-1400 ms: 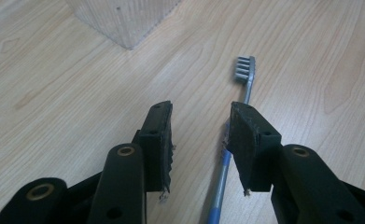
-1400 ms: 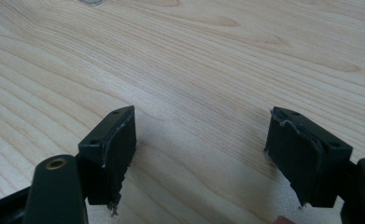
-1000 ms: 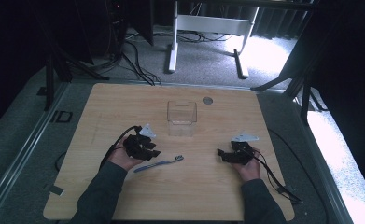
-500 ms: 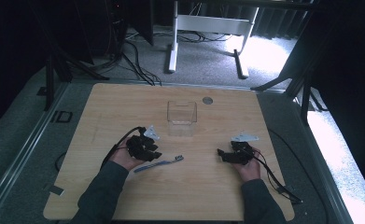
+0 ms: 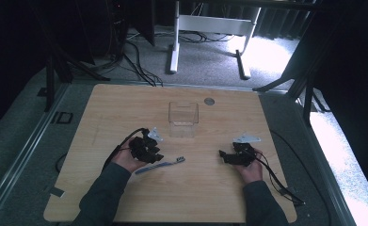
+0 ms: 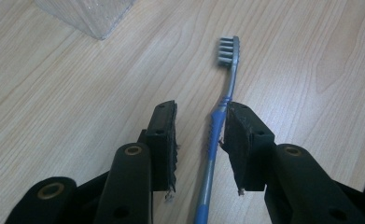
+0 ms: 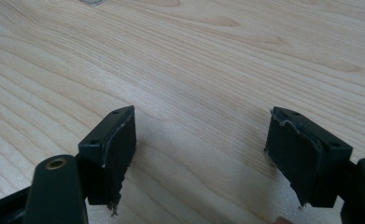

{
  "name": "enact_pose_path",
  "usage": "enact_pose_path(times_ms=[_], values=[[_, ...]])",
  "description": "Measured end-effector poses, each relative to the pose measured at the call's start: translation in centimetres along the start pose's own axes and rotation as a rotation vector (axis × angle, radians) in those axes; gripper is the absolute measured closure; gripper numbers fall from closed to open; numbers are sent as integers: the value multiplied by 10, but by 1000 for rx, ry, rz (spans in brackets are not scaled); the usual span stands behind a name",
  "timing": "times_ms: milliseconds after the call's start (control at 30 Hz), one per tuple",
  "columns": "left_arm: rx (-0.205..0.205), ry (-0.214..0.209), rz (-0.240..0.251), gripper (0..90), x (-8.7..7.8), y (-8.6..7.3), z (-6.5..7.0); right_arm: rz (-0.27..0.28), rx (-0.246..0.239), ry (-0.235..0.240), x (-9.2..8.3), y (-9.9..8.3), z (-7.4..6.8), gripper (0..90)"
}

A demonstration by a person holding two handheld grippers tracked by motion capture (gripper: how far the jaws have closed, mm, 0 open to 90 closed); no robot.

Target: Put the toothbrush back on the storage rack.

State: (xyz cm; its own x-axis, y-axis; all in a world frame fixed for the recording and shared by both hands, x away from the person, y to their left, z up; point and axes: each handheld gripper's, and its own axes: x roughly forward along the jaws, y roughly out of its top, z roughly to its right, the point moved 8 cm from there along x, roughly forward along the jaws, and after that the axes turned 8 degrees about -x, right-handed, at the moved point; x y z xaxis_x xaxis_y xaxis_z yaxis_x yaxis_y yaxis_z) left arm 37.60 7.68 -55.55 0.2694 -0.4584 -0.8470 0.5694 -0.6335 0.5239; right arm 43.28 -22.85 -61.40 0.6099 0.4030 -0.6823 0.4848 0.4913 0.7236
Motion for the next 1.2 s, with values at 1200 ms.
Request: enact_pose_path(times_ms=[1200], values=[[62,25,-149,644,9,-6,6,0,-1,0,0,0,0,238]])
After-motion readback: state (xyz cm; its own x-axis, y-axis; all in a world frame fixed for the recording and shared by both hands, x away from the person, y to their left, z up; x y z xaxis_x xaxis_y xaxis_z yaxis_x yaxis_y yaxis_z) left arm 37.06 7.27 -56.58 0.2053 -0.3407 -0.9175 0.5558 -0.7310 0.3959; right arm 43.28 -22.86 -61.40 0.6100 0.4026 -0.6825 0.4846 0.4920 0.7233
